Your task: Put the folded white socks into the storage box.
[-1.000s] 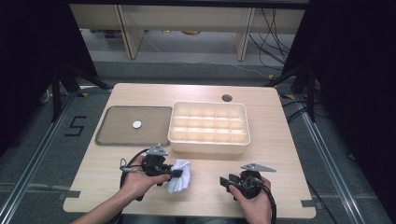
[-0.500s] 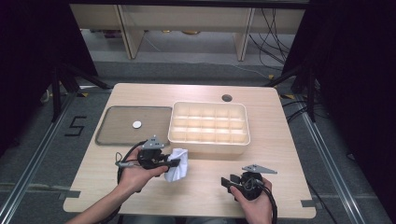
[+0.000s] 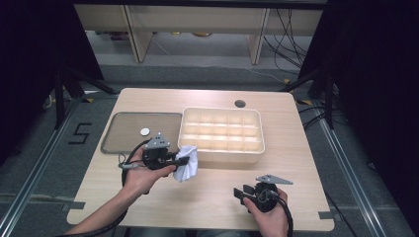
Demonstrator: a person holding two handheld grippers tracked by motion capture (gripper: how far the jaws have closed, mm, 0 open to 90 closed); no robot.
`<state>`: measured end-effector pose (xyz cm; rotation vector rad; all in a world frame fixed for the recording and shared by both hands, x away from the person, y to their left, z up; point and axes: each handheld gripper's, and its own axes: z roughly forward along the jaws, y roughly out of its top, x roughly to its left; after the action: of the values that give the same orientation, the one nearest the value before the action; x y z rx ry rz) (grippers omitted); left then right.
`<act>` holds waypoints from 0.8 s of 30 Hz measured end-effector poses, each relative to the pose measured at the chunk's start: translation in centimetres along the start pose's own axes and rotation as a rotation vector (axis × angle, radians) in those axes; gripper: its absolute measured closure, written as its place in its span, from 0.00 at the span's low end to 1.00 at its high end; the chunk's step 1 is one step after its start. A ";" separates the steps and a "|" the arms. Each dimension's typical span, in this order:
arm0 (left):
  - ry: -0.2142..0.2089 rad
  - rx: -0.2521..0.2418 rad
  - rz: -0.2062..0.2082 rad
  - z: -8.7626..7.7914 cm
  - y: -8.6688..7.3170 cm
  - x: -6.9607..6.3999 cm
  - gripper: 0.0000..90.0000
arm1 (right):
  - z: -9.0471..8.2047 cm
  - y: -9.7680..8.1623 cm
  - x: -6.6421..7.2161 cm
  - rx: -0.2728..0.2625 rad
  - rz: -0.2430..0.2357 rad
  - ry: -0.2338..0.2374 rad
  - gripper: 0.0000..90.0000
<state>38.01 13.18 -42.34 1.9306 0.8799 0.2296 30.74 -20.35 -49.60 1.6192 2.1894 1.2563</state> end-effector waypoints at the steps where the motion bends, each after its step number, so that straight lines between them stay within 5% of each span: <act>1: 0.007 -0.008 0.001 0.0 0.1 0.0 0.78 | -0.1 0.0 0.1 0.010 0.014 -0.001 0.60; 17: 0.053 -0.055 0.037 0.1 2.4 1.5 0.77 | 0.1 0.0 0.2 0.006 0.004 0.010 0.60; 24: 0.110 -0.069 0.067 1.3 3.8 2.5 0.77 | 0.0 0.0 0.3 0.006 0.020 0.008 0.60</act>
<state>42.34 12.89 -40.35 1.8998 0.8684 0.4042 30.63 -20.09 -49.44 1.6451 2.1895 1.2640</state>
